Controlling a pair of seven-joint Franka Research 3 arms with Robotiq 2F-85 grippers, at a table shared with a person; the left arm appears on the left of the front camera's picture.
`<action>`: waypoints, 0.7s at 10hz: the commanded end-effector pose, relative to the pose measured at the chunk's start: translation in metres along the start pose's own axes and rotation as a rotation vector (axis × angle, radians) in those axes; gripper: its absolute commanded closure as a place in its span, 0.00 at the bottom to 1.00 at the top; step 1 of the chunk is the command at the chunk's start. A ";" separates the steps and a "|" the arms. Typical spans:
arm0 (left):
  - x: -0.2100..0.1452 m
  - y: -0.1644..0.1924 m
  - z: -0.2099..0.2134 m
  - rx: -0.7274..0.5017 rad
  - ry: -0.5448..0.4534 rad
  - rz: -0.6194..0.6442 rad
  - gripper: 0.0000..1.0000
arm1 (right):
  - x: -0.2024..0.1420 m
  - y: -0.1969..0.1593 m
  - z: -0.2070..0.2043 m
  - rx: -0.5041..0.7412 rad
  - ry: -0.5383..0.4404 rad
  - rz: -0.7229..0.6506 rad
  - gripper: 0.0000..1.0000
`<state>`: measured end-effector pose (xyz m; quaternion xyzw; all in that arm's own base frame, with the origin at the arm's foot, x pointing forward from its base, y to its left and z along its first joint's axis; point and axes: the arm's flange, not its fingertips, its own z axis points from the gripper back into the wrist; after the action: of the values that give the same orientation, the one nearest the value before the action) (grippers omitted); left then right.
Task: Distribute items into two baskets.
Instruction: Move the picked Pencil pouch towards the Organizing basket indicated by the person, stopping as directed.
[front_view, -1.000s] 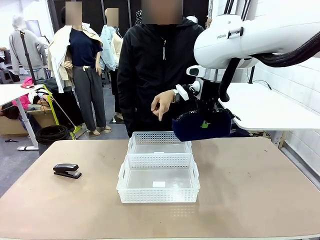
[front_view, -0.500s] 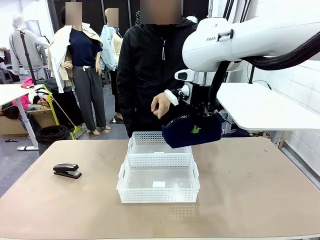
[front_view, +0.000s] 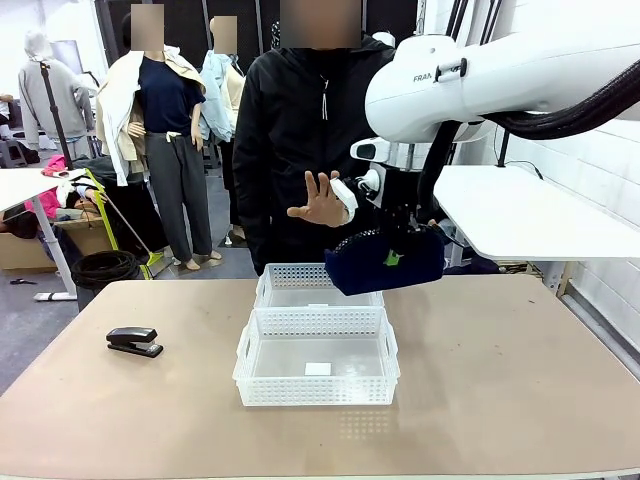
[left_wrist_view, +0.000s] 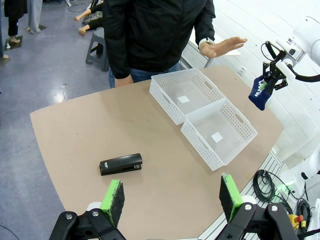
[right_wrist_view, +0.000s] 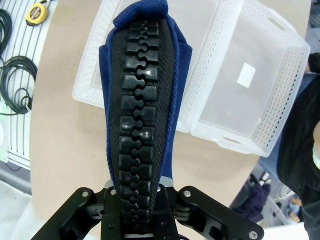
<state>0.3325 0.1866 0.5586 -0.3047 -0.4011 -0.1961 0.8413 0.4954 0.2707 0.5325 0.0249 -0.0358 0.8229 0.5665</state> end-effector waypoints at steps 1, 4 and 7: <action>-0.001 0.001 0.001 -0.010 -0.015 -0.013 0.00 | 0.014 -0.002 -0.005 0.051 -0.055 0.016 1.00; -0.001 0.001 0.001 -0.010 -0.015 -0.013 0.00 | 0.044 0.025 -0.019 0.117 -0.054 0.000 1.00; -0.001 0.001 0.001 -0.010 -0.015 -0.013 0.00 | 0.032 0.093 -0.008 0.117 -0.010 -0.070 1.00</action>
<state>0.3326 0.1868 0.5584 -0.3047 -0.4007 -0.1958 0.8416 0.4209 0.2872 0.5245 0.0637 -0.0006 0.8189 0.5703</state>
